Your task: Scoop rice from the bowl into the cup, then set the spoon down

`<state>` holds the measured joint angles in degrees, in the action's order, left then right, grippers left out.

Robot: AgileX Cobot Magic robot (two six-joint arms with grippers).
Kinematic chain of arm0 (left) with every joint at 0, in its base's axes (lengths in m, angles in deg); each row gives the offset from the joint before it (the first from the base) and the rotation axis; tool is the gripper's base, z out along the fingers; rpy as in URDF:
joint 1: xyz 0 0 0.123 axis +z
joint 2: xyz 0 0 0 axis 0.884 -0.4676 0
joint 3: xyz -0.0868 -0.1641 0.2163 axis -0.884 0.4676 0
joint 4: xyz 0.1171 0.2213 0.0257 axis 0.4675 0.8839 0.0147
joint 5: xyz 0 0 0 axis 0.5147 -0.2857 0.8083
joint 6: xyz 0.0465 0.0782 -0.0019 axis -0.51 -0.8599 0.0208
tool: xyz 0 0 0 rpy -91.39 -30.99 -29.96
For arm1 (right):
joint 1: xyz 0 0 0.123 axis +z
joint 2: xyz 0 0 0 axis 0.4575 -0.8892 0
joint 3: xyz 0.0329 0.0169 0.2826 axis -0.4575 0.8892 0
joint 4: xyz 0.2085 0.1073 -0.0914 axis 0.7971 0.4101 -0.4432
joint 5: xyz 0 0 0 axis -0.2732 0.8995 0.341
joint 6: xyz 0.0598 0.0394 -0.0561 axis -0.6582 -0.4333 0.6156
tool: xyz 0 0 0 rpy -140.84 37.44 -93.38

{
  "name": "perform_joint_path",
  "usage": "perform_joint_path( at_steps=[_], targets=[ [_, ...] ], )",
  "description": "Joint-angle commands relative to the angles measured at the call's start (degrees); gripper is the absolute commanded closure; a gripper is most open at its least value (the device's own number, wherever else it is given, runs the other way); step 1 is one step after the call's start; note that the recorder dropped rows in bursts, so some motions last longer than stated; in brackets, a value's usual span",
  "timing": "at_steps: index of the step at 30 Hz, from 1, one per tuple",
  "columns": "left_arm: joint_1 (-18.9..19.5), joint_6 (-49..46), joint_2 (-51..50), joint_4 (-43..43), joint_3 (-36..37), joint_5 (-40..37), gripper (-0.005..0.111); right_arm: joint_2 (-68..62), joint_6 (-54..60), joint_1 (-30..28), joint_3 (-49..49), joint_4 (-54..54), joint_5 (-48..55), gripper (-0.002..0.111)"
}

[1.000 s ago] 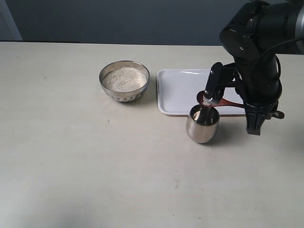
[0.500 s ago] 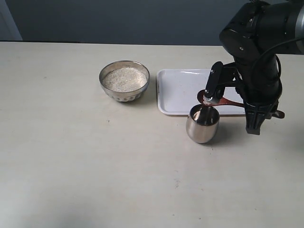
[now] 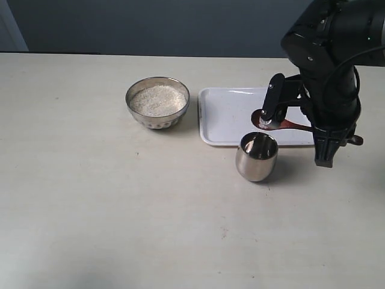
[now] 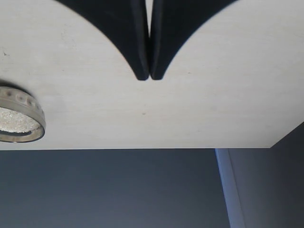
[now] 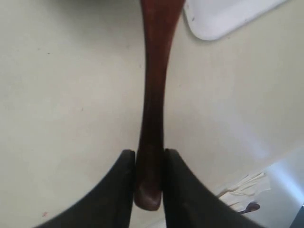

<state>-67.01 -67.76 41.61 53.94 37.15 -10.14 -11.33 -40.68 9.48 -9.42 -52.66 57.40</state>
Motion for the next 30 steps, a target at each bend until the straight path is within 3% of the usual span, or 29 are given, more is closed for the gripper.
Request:
perform_joint_path(
  at_steps=[1, 9, 30],
  targets=[
    [-0.5, 0.2, 0.0, 0.0, 0.3, 0.3, 0.106, 0.6, 0.3, 0.1, 0.3, 0.0, -0.2, 0.108],
    [-0.5, 0.2, 0.0, 0.0, 0.3, 0.3, 0.106, 0.6, -0.2, 1.7, 4.8, -1.7, -0.2, 0.108],
    [-0.5, 0.2, 0.0, 0.0, 0.3, 0.3, 0.106, 0.6, -3.8, 6.0, 4.8, -11.7, -0.2, 0.108]
  ],
)
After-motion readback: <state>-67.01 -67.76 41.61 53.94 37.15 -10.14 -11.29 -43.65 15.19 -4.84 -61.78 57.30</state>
